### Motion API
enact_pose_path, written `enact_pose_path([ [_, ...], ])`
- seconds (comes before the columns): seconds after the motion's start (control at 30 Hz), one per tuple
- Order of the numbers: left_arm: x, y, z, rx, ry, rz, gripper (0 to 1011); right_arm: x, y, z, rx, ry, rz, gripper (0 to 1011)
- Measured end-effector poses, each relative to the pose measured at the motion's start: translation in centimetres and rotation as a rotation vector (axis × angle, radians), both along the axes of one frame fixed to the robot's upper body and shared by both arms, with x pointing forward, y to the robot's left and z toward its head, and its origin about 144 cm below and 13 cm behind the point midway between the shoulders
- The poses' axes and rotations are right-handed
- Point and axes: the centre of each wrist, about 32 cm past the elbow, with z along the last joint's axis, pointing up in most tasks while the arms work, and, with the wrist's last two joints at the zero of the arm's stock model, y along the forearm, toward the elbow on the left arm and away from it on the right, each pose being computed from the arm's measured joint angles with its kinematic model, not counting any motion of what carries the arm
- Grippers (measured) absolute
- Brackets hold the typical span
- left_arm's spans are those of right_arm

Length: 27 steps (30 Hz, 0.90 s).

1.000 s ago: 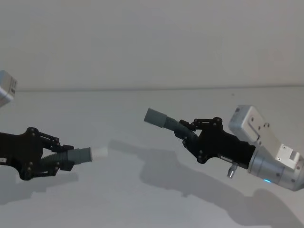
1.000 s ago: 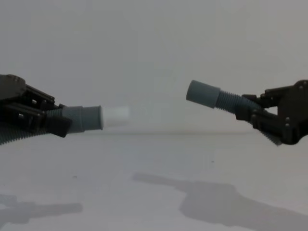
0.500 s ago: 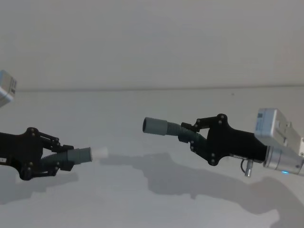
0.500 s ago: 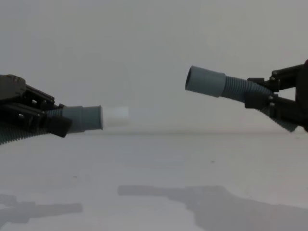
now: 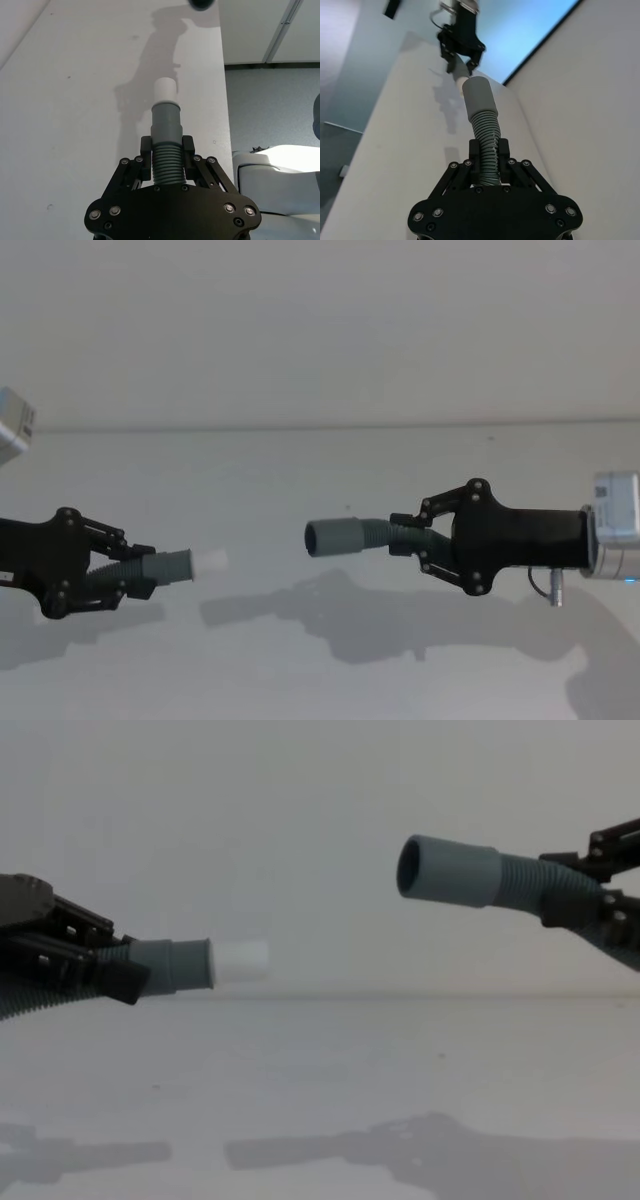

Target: Use both hands to pick up one end of the pipe from the table, align the ends, and insert them.

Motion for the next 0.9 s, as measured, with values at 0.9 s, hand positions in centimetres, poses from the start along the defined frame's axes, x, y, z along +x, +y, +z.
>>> enact_pose_path([
  [0.9, 0.2, -0.9, 0.8, 0.011, -0.011, -0.066, 325, 2.7, 0.9, 2.0, -0.037, -0.068, 0.296, 186],
])
